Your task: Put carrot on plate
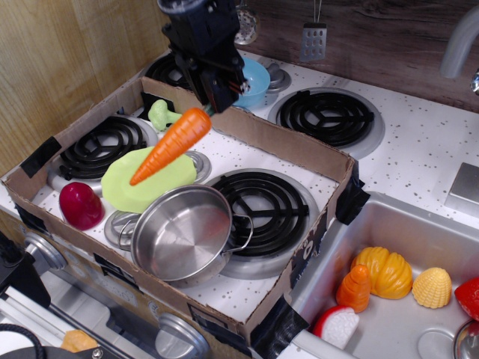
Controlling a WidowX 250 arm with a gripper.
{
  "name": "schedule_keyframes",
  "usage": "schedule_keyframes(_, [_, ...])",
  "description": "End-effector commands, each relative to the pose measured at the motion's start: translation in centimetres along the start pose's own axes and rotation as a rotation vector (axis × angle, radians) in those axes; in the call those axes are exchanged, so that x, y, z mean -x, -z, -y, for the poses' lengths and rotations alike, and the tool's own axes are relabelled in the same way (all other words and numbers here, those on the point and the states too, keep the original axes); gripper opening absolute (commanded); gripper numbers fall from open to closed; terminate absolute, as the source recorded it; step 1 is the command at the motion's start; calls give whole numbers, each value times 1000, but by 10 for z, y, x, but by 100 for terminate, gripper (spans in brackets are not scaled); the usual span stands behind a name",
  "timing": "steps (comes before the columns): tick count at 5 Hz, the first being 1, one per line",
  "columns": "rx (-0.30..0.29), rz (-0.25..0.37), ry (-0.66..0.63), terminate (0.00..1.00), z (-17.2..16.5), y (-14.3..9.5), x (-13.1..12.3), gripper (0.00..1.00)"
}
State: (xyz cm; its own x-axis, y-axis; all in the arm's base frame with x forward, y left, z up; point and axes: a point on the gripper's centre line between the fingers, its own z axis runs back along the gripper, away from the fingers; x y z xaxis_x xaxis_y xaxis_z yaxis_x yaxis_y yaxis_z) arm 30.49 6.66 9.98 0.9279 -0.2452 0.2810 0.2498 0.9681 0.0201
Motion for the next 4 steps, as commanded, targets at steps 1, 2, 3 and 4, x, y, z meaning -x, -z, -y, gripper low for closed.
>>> schedule_keyframes(1, [-72,7,87,0,-14,4,-11,0])
schedule_keyframes(2, [-125,-17,144,0,-31,4,-14,0])
schedule_keyframes(3, [-139,-5,154,0,-40,11,-10,0])
schedule_keyframes(4, [-127,0,111,0,-34,21,2,0])
